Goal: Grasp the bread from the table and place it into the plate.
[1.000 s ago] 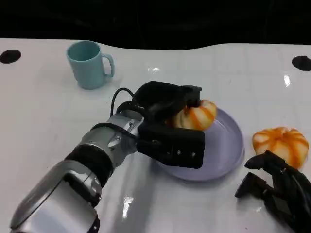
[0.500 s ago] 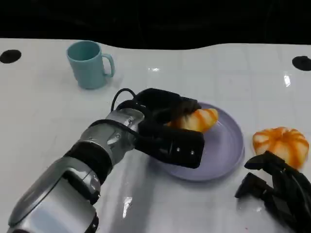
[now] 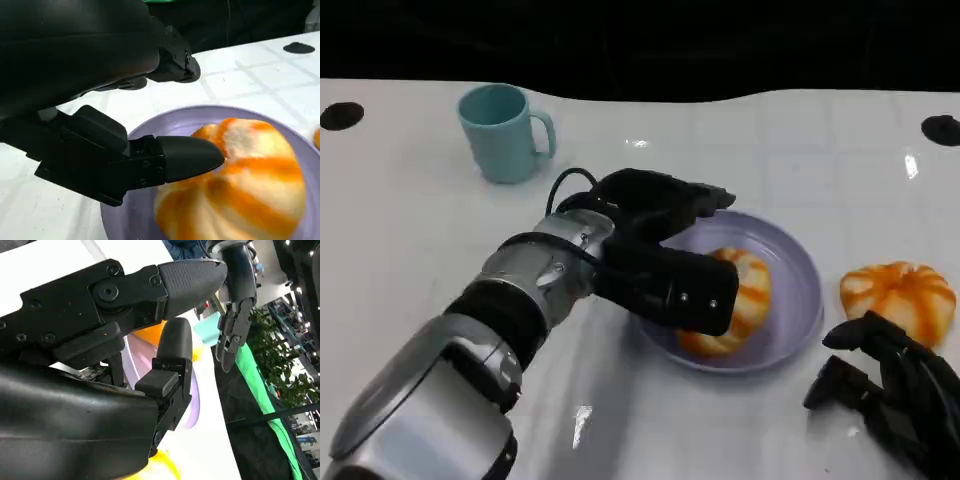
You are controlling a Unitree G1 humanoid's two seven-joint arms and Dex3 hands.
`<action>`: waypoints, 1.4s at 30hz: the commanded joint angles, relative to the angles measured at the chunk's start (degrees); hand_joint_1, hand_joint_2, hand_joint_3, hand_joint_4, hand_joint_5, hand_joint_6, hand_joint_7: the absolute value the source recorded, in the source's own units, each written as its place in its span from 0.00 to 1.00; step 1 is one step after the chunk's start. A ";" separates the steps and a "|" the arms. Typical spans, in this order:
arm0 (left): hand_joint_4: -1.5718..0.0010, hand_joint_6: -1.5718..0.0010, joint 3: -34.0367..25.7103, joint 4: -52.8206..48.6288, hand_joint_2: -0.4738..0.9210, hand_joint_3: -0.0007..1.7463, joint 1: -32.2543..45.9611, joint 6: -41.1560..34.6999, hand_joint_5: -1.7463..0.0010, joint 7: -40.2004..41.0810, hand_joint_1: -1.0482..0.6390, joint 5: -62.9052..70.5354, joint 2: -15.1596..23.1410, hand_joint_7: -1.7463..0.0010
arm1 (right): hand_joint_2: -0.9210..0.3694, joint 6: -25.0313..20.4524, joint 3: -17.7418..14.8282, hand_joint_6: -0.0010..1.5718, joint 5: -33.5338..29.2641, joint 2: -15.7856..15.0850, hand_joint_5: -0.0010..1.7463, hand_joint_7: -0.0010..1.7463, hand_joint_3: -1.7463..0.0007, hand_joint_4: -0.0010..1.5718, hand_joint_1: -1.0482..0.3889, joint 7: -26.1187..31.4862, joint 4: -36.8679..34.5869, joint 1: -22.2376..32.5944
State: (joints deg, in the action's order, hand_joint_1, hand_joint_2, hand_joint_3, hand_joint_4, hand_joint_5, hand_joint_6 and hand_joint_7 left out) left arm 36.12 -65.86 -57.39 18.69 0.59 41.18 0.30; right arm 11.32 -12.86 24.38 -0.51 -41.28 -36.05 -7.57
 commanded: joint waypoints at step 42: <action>0.56 0.47 -36.99 50.51 1.00 0.20 48.84 -18.68 0.39 -36.73 0.25 -75.45 0.13 0.88 | 0.00 0.71 0.19 0.38 -0.14 -0.37 0.87 0.68 0.88 0.42 0.34 0.79 0.06 1.30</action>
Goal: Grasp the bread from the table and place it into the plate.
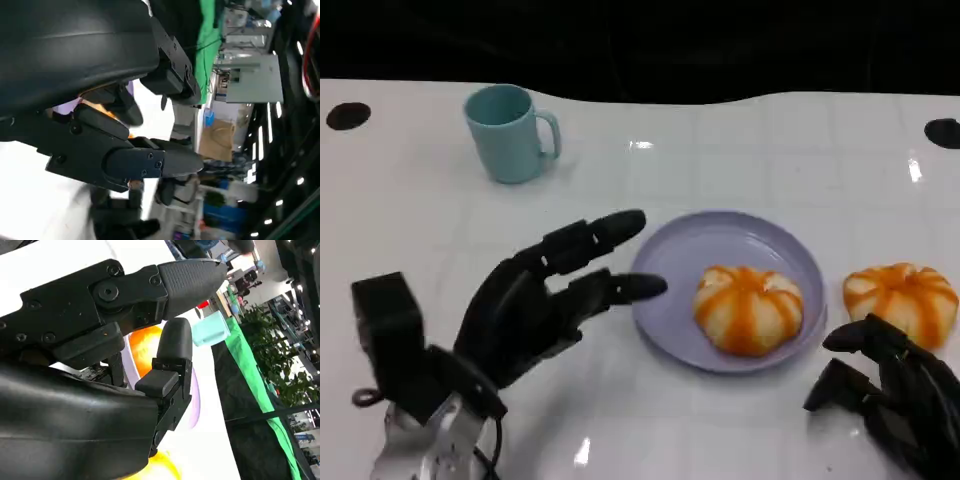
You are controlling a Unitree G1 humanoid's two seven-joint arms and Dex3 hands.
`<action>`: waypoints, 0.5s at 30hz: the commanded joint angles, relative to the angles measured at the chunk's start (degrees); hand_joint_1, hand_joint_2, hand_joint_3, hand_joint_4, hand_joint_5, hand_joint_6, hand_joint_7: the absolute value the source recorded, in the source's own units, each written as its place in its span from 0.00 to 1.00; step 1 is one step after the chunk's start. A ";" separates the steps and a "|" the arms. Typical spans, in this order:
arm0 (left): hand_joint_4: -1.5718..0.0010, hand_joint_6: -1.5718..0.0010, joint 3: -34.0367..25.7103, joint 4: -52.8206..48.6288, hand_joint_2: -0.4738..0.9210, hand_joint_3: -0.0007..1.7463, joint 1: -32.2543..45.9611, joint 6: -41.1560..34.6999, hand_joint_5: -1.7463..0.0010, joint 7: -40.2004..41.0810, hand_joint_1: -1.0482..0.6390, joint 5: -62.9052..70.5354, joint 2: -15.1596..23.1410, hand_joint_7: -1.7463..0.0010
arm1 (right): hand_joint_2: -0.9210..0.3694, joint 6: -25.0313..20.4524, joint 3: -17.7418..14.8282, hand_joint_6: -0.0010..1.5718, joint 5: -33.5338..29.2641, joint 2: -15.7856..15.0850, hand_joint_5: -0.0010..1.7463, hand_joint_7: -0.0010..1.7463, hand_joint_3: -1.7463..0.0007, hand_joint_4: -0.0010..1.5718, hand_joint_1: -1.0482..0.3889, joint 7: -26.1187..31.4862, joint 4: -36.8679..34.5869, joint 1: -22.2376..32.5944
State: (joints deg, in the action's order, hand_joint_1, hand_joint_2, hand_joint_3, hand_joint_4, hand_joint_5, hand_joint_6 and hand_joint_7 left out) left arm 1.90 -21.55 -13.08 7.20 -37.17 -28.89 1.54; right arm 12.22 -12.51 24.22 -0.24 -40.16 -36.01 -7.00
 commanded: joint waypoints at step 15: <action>0.50 0.61 -6.81 17.02 1.00 0.26 16.08 -20.22 0.00 6.33 0.30 -10.06 -5.89 0.08 | 0.00 -1.81 0.01 0.39 0.02 -0.60 0.87 0.69 0.87 0.43 0.34 0.39 2.18 1.54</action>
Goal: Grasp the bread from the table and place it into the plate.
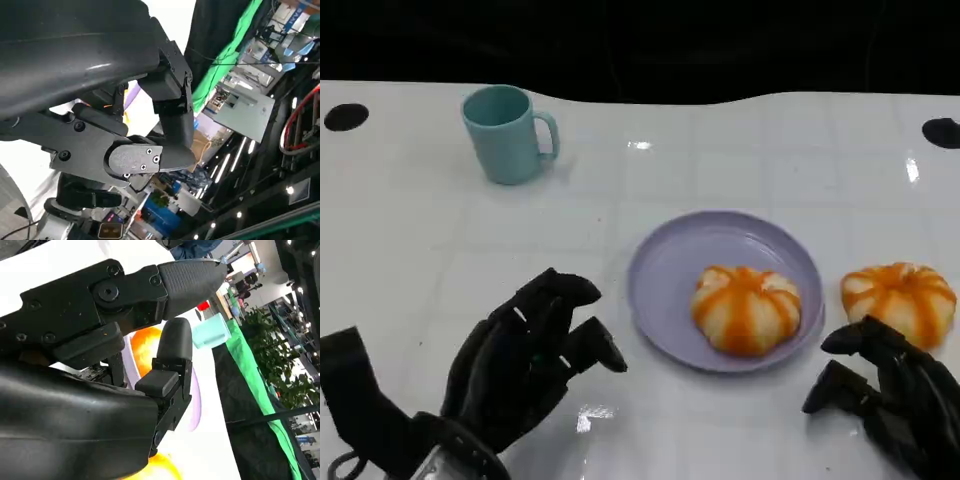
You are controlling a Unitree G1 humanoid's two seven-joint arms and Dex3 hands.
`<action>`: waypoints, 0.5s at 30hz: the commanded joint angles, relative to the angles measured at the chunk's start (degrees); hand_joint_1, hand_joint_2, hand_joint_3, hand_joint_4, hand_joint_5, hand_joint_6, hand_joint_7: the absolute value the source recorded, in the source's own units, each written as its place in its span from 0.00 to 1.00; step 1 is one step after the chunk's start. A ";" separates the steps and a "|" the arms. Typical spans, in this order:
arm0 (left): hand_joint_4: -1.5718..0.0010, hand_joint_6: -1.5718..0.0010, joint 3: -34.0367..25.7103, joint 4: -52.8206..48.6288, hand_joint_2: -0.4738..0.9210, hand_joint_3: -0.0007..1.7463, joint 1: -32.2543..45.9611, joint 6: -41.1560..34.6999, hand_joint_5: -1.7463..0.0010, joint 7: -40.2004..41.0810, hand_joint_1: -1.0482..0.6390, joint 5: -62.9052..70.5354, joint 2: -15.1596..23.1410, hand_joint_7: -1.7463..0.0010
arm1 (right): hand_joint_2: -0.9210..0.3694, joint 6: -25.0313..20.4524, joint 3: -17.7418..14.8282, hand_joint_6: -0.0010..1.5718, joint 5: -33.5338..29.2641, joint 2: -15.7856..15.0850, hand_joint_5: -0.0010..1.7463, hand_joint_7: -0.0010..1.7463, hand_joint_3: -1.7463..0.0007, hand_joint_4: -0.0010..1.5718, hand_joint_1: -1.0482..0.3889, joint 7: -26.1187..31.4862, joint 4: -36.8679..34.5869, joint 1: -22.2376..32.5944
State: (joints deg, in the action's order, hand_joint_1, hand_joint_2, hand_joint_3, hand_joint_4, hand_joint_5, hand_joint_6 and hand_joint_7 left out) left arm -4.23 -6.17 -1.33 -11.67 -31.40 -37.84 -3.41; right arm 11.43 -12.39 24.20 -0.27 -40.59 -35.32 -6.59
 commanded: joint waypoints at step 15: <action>0.47 0.61 -1.08 0.80 1.00 0.23 6.87 0.31 0.00 0.68 0.30 1.37 -2.48 0.00 | 0.00 -2.78 0.06 0.39 -0.13 -0.68 0.87 0.69 0.87 0.43 0.35 1.64 4.24 2.56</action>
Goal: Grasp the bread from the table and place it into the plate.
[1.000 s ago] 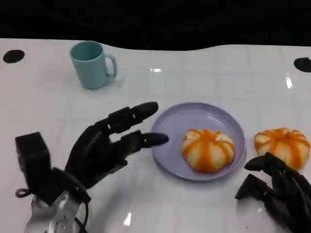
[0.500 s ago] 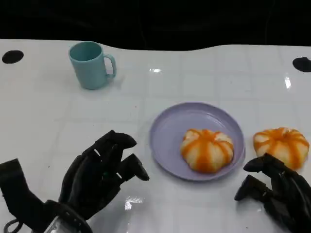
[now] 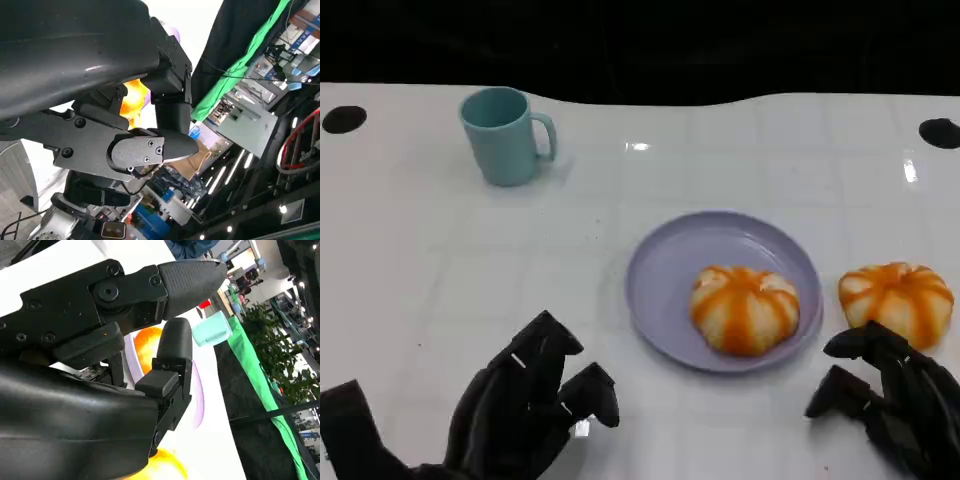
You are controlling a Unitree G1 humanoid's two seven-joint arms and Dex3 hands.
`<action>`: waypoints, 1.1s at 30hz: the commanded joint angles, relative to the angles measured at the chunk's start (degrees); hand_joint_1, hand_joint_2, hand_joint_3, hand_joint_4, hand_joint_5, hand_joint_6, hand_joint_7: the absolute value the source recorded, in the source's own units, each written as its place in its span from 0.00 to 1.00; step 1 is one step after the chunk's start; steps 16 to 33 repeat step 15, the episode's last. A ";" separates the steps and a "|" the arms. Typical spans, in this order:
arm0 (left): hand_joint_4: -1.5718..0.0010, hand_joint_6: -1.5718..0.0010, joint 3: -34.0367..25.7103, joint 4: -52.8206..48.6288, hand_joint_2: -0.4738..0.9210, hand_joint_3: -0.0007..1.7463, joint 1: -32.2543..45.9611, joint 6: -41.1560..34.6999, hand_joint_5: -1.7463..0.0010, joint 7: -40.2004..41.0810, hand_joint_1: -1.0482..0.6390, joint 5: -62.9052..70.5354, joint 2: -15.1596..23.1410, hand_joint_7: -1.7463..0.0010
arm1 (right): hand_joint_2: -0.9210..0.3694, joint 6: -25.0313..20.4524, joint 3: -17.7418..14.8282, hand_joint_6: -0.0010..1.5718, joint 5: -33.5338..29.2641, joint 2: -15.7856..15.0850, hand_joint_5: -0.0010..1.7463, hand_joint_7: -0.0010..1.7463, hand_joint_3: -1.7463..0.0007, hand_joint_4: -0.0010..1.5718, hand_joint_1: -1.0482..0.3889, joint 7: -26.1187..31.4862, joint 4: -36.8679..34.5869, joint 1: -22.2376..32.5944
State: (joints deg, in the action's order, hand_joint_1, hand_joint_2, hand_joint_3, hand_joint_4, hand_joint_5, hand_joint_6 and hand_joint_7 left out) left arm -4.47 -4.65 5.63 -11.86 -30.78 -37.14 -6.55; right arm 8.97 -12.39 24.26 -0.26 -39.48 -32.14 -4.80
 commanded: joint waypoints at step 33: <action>0.46 0.61 -1.59 -2.06 1.00 0.20 -1.18 0.87 0.00 -0.87 0.29 0.95 0.20 0.00 | 0.00 0.79 0.01 0.39 -0.55 -0.97 0.88 0.69 0.86 0.43 0.35 0.01 0.37 0.47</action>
